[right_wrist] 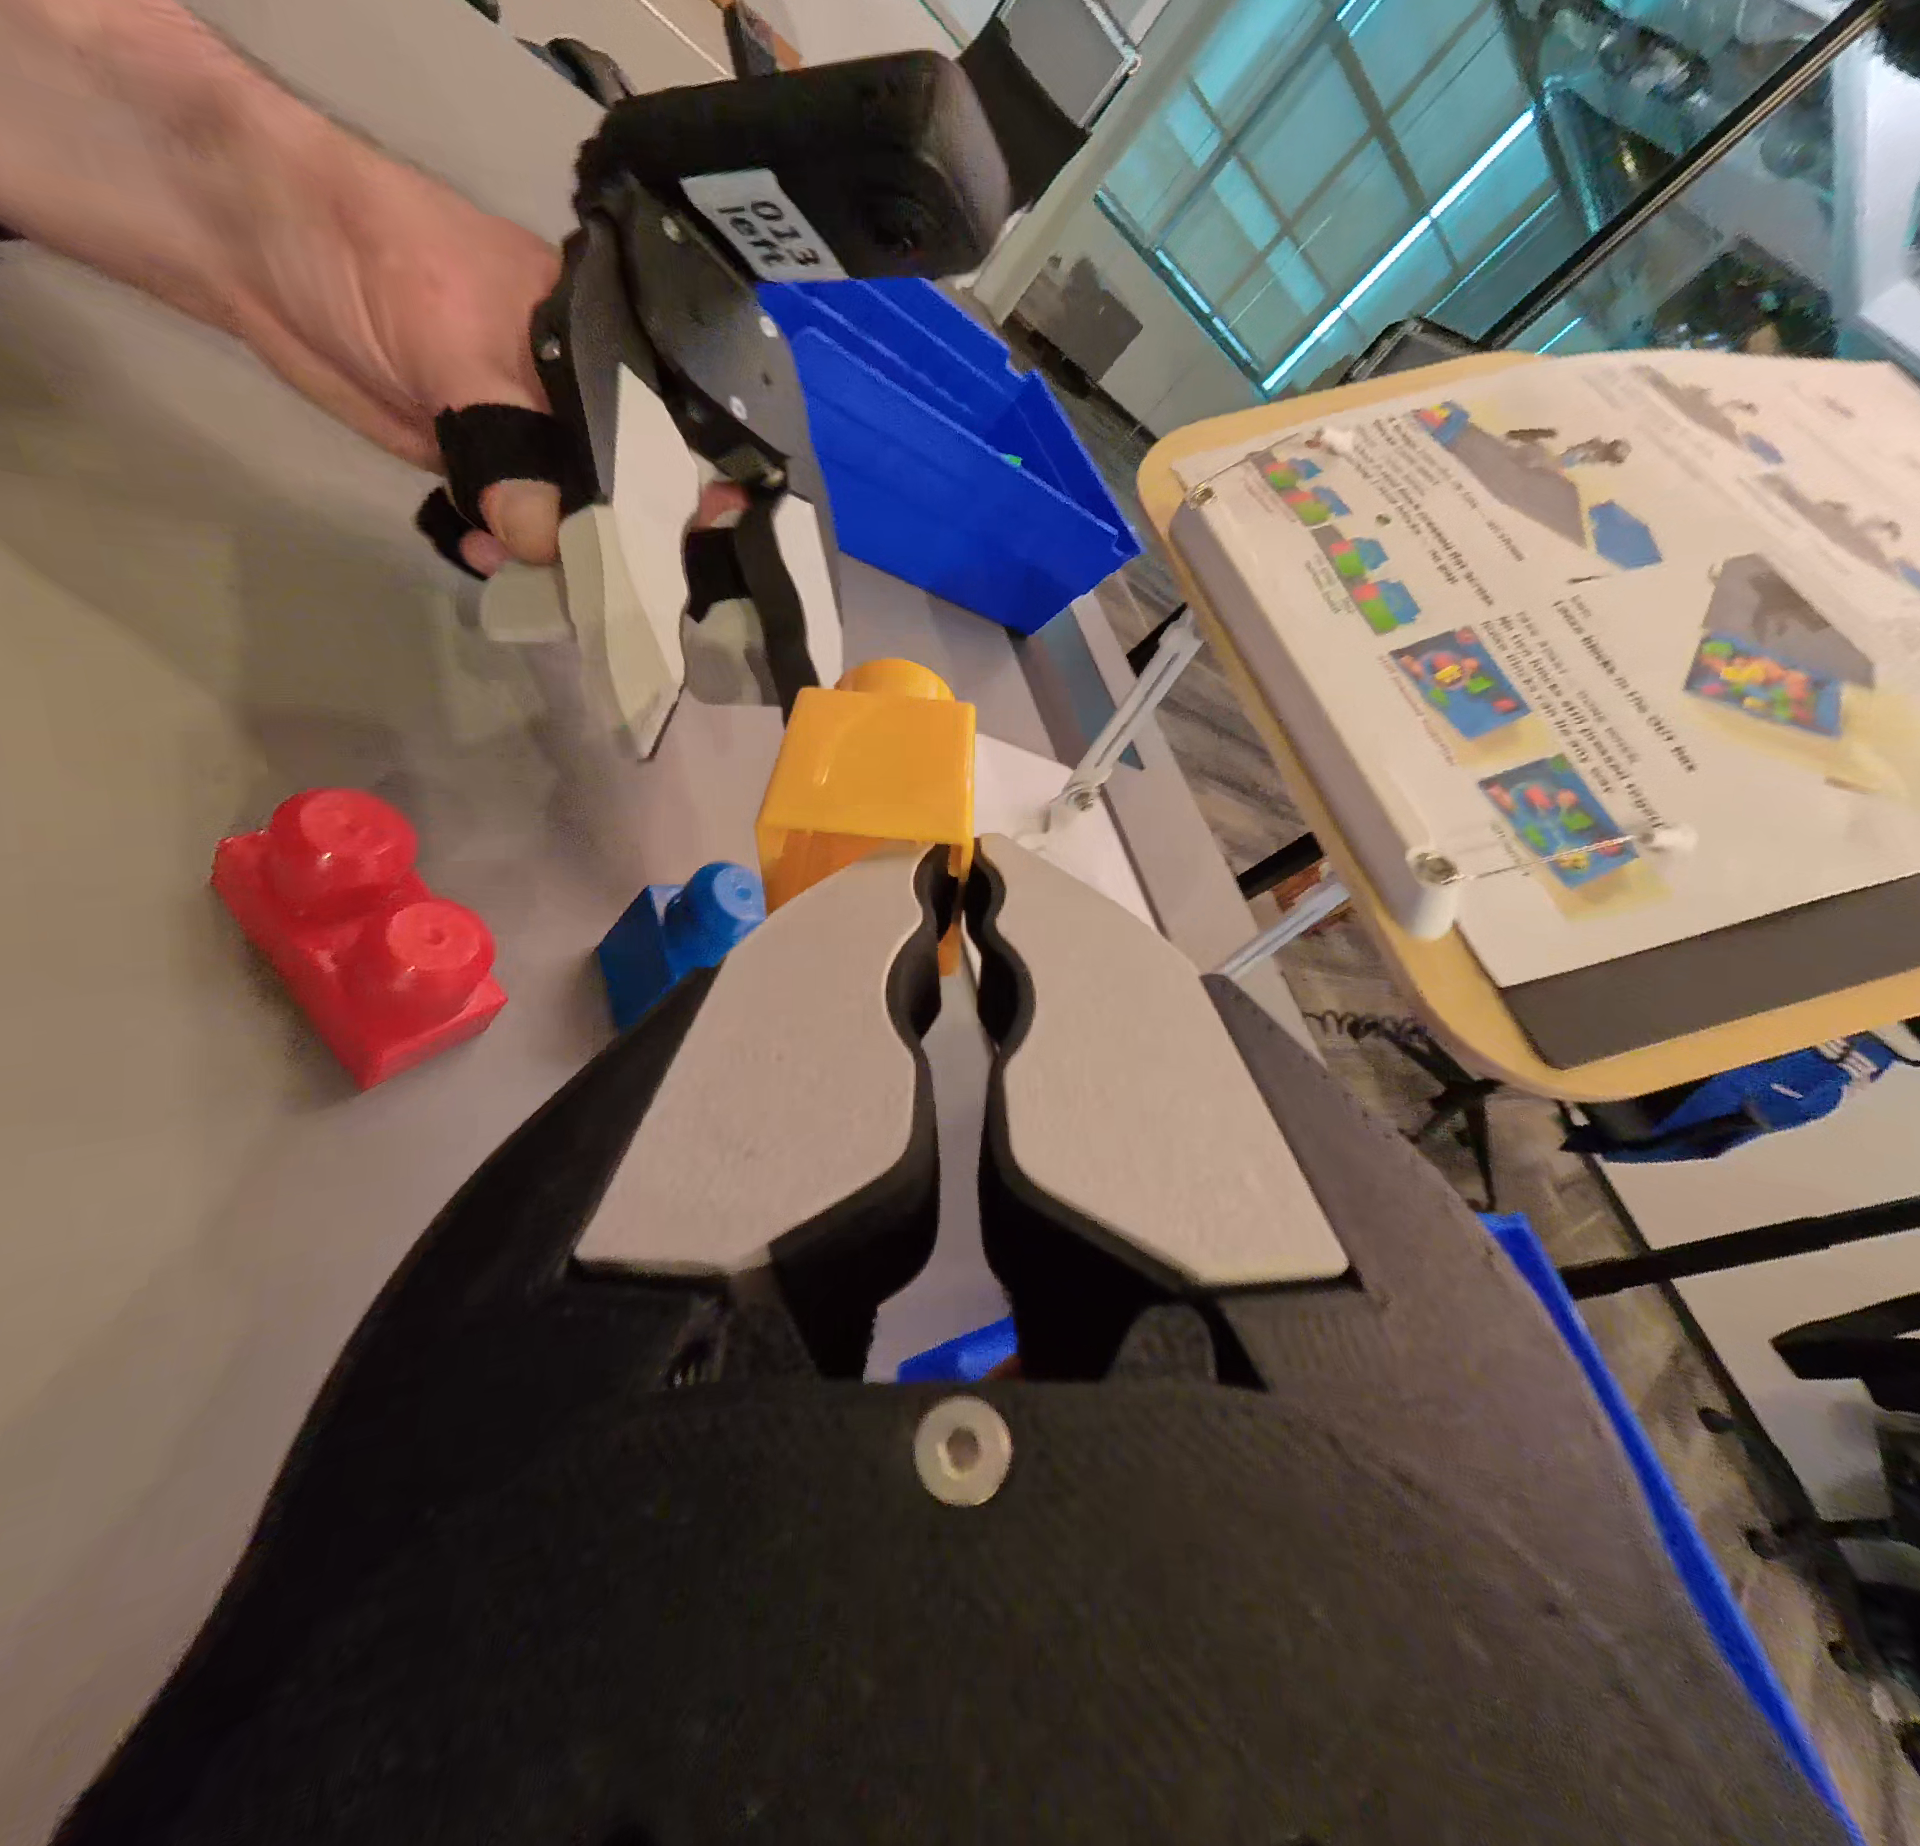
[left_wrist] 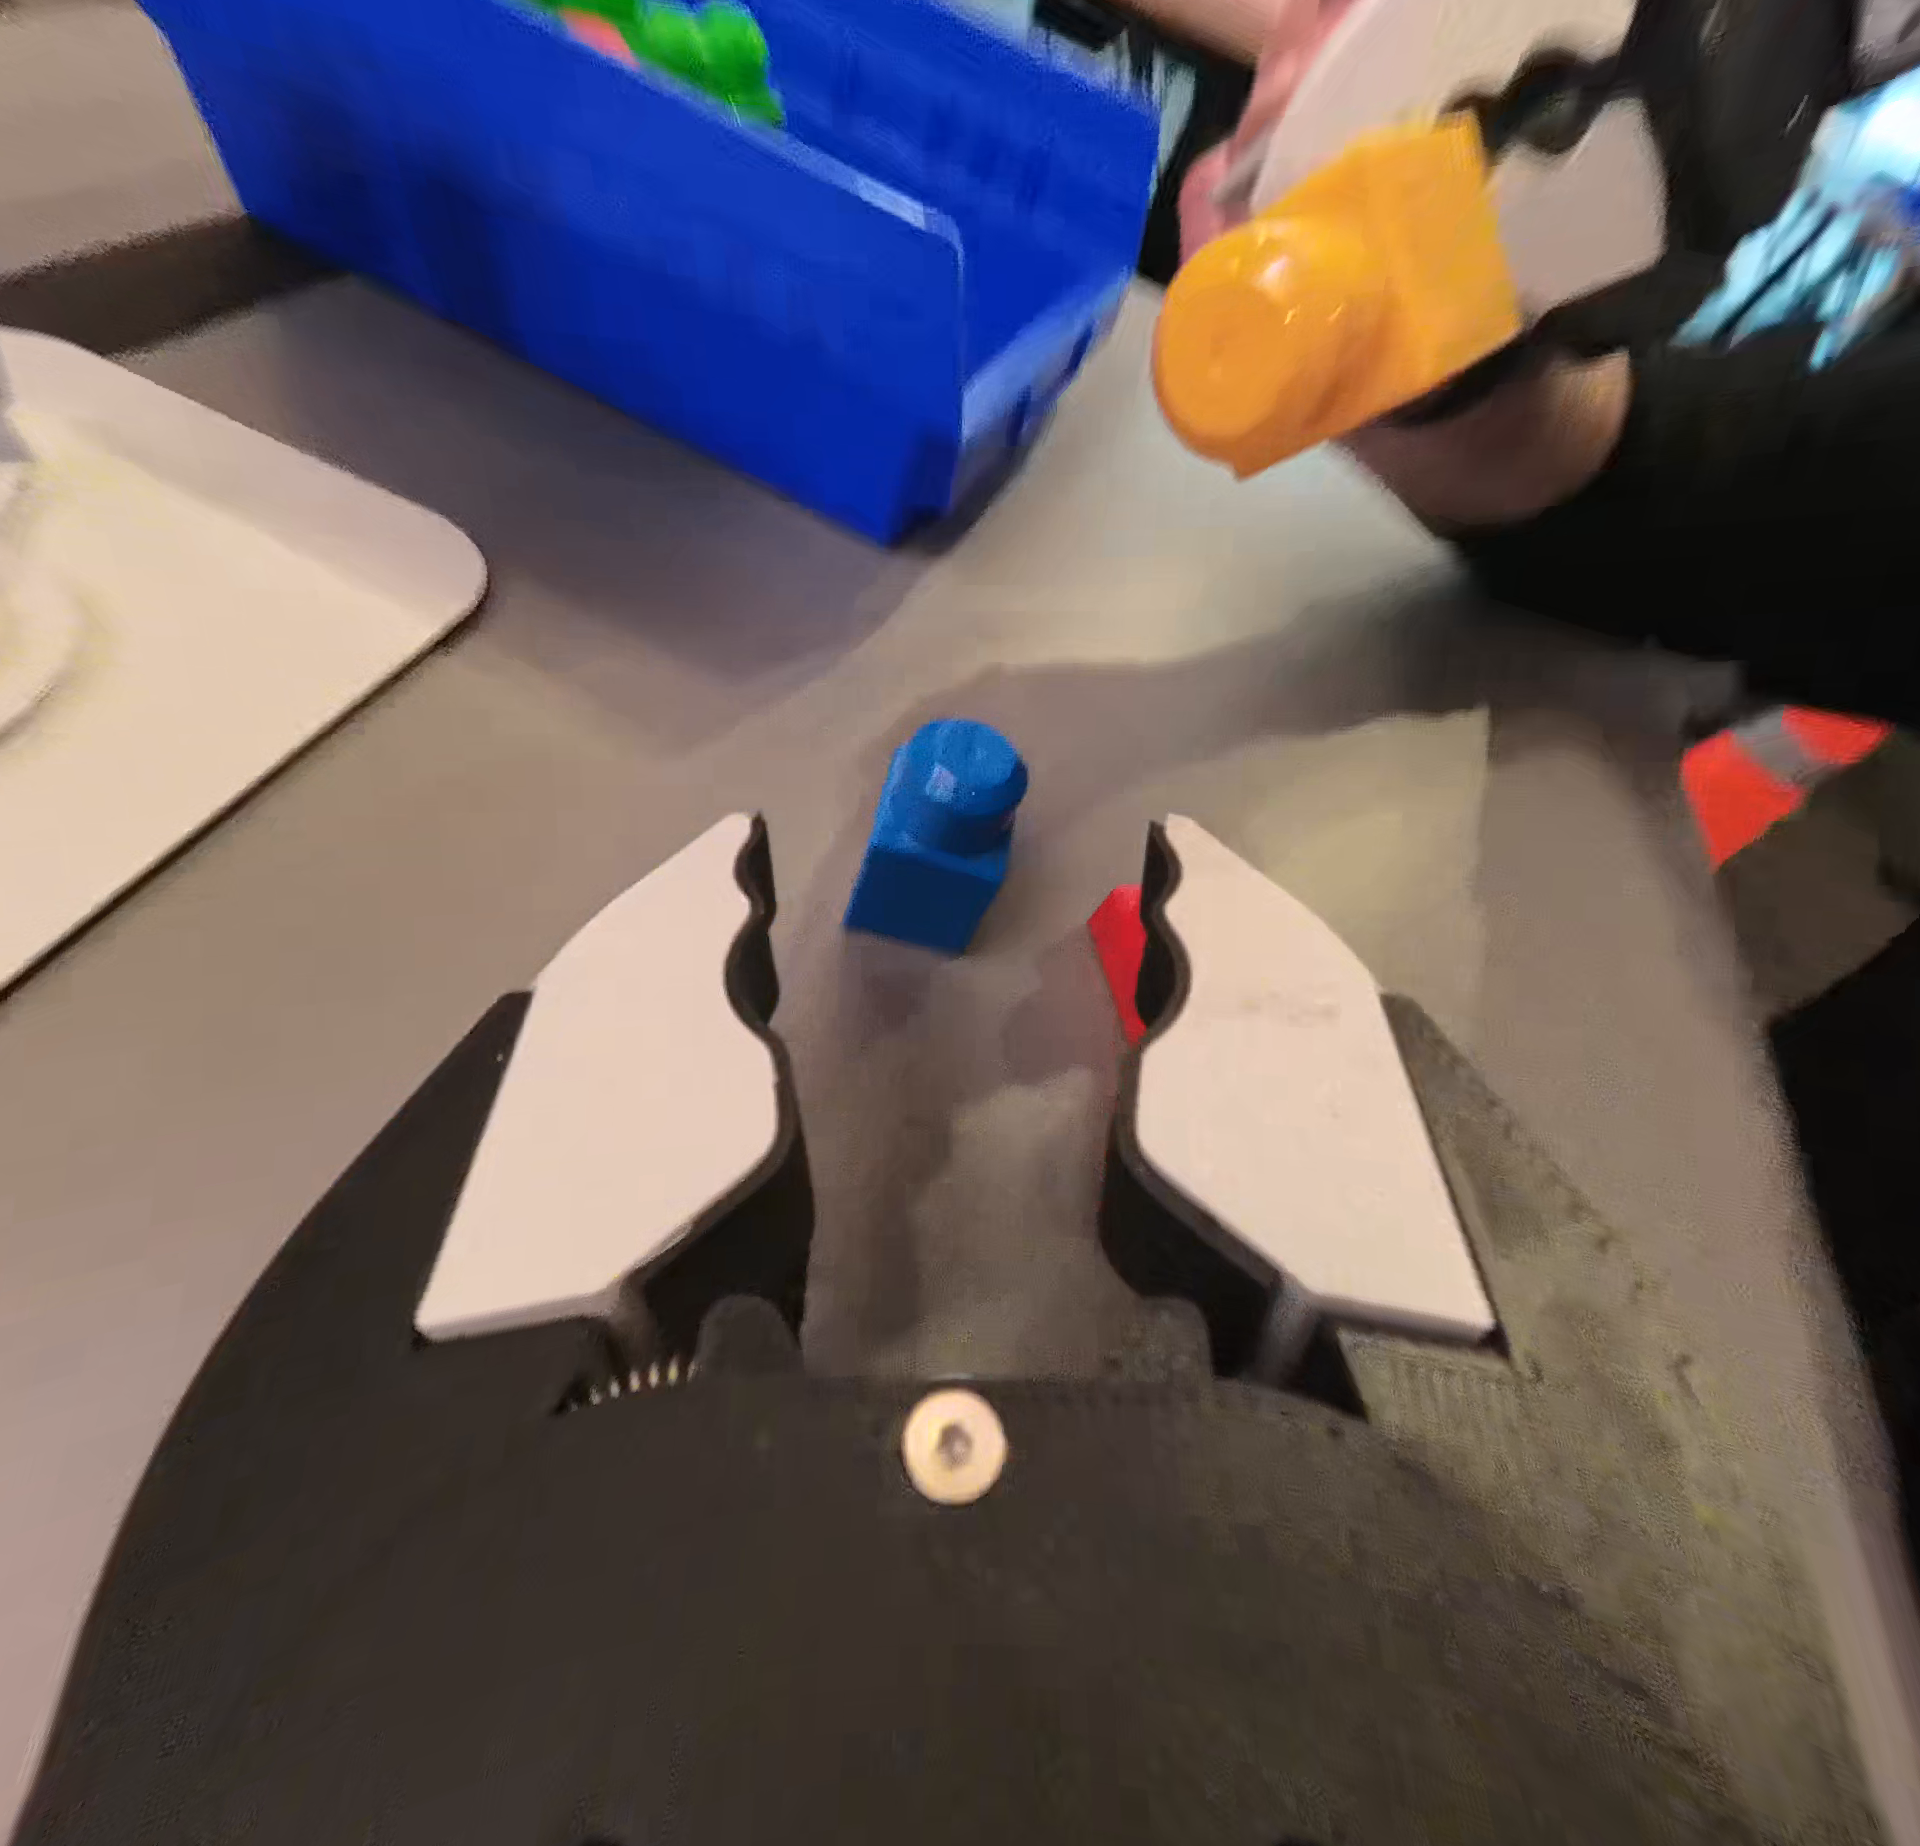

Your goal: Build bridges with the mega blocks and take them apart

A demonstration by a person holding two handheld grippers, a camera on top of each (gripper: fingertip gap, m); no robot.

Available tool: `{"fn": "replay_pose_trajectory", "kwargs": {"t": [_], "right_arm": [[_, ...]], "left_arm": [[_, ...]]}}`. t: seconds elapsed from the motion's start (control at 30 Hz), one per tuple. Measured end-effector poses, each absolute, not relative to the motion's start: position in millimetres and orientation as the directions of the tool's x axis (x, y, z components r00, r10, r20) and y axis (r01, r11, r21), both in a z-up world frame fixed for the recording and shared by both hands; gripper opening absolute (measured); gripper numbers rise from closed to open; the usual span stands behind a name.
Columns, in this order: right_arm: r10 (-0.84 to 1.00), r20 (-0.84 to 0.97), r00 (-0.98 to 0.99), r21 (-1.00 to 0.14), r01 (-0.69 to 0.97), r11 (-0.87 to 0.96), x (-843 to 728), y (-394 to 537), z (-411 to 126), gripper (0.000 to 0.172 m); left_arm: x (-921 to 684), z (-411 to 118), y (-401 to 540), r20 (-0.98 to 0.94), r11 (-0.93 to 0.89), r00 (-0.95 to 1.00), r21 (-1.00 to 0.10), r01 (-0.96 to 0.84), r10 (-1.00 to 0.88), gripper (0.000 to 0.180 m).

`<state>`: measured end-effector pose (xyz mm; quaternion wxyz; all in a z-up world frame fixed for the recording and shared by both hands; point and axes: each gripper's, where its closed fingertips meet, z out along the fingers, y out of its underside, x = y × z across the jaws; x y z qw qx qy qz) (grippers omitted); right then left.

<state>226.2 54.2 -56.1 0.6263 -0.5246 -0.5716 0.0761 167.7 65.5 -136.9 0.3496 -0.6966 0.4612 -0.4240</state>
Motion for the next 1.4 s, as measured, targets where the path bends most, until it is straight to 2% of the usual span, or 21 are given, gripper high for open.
{"fn": "replay_pose_trajectory", "kwargs": {"t": [0.17, 0.27, 0.4, 0.53, 0.63, 0.73, 0.8, 0.87, 1.17, 1.4], "right_arm": [[0.719, 0.62, 0.315, -0.752, 0.5, 0.429, 226, 51, -66, 0.002], [0.729, 0.61, 0.311, -0.76, 0.49, 0.427, 227, 50, -66, 0.002], [0.732, 0.612, 0.299, -0.758, 0.487, 0.435, 226, 49, -67, 0.002], [0.727, 0.622, 0.291, -0.751, 0.483, 0.45, 225, 46, -65, 0.002], [0.723, 0.63, 0.282, -0.747, 0.473, 0.467, 226, 45, -62, 0.002], [0.736, 0.625, 0.258, -0.754, 0.443, 0.485, 224, 40, -58, 0.001], [0.743, 0.626, 0.235, -0.753, 0.429, 0.499, 219, 36, -58, 0.001], [0.741, 0.639, 0.205, -0.74, 0.425, 0.521, 211, 32, -58, 0.002], [0.7, 0.682, 0.209, -0.707, 0.433, 0.559, 187, 36, -55, 0.002], [0.683, 0.689, 0.243, -0.709, 0.425, 0.563, 181, 39, -52, 0.002]], "left_arm": [[190, -177, 62, 0.153, -0.219, 0.162, -0.787, -0.576, -0.975, 0.071], [202, -185, 59, 0.128, -0.179, 0.127, -0.767, -0.616, -0.984, 0.066], [208, -190, 60, 0.145, -0.18, 0.107, -0.747, -0.64, -0.984, 0.037], [211, -186, 66, 0.117, -0.174, 0.131, -0.766, -0.619, -0.984, 0.037], [205, -164, 78, 0.226, -0.287, 0.181, -0.828, -0.483, -0.957, 0.036], [192, -111, 89, 0.48, -0.492, 0.114, -0.857, -0.152, -0.87, 0.036], [178, -72, 94, 0.612, -0.612, -0.028, -0.785, 0.1, -0.79, 0.036], [170, -56, 94, 0.656, -0.665, -0.125, -0.714, 0.22, -0.745, 0.036], [177, -34, 73, 0.676, -0.72, -0.264, -0.589, 0.367, -0.688, 0.036], [188, -32, 63, 0.689, -0.762, -0.336, -0.527, 0.377, -0.642, 0.036]]}}
